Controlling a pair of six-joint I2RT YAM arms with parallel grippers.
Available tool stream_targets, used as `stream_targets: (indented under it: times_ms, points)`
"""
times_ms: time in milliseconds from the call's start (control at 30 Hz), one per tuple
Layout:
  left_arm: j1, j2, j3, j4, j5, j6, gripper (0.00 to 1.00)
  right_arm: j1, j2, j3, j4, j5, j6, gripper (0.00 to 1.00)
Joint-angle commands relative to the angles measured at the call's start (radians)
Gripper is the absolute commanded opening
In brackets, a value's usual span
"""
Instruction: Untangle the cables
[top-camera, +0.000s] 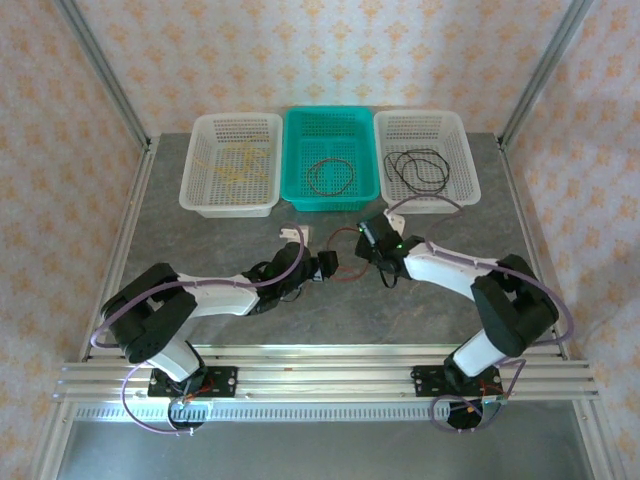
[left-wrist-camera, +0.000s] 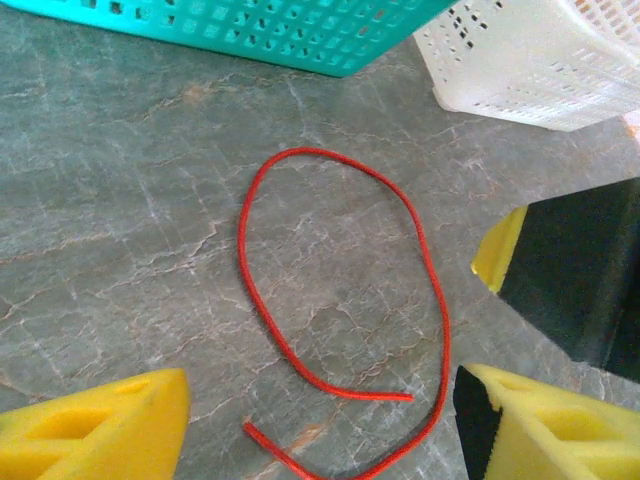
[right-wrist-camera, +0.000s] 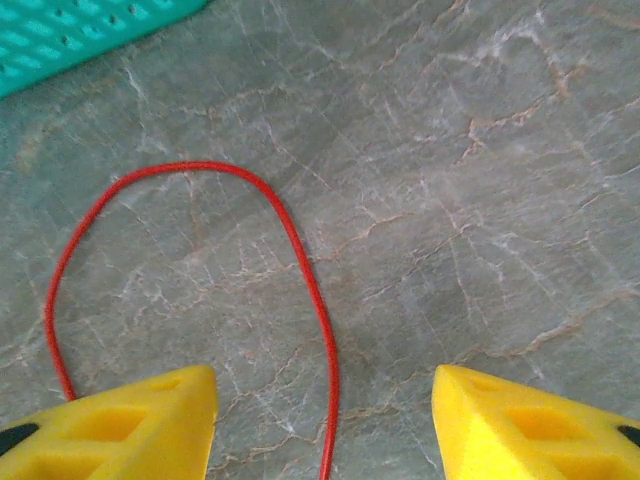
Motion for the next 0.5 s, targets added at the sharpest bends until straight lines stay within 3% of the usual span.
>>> stream_targets:
  times_ms: [0,467]
  points:
    - [-0.01,0.019,-0.02,0.064,-0.01,-0.042,0.72,0.006,0.041,0.013,0.016,0.004,0.004,0.58]
    - [-0.023,0.056,-0.008,0.093,0.0,-0.055,0.71,0.006,0.184,0.063,0.018,0.008,-0.007,0.53]
